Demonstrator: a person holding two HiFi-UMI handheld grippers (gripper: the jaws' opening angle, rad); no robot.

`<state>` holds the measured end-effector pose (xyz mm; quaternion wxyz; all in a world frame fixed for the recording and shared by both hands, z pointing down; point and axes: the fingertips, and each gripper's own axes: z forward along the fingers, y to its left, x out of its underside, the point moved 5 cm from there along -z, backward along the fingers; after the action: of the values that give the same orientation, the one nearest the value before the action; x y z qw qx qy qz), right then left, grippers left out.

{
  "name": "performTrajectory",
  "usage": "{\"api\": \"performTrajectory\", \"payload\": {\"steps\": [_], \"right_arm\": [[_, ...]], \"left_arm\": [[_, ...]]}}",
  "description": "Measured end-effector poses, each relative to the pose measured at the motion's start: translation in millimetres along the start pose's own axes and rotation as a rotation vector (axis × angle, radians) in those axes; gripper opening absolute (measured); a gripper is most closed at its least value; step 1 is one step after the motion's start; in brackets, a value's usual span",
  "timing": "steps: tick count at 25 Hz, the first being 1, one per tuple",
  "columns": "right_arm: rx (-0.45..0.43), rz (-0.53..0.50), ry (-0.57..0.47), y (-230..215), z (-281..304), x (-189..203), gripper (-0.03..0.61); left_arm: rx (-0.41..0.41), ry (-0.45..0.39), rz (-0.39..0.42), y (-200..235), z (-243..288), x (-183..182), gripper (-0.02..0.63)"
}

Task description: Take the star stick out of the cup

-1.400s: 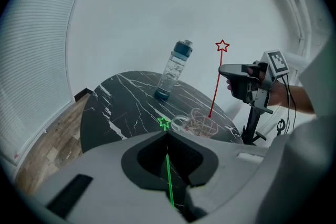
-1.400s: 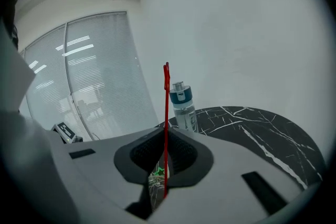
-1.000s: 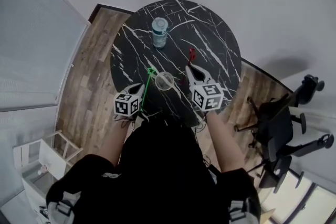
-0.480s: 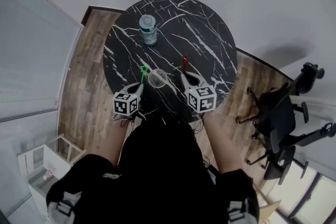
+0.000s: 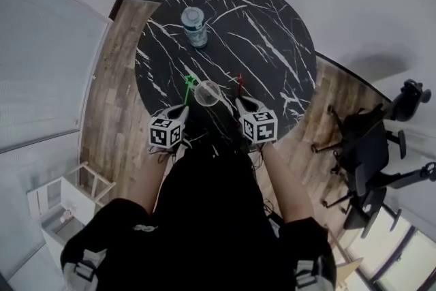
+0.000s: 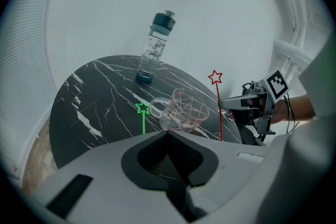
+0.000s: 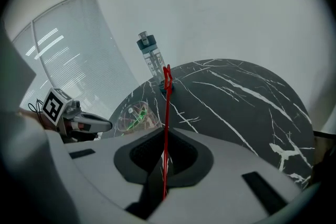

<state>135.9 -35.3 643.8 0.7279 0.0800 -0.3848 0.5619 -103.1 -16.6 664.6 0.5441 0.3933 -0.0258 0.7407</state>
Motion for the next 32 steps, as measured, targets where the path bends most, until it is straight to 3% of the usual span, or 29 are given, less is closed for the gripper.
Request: {"api": "performTrajectory", "payload": {"steps": [9, 32], "right_arm": [[0.016, 0.039, 0.076, -11, 16, 33, 0.011], [0.024, 0.048, 0.084, -17, 27, 32, 0.011]], "left_arm": [[-0.003, 0.022, 0.003, -4, 7, 2, 0.0], [-0.029, 0.049, -0.003, -5, 8, 2, 0.0]]}}
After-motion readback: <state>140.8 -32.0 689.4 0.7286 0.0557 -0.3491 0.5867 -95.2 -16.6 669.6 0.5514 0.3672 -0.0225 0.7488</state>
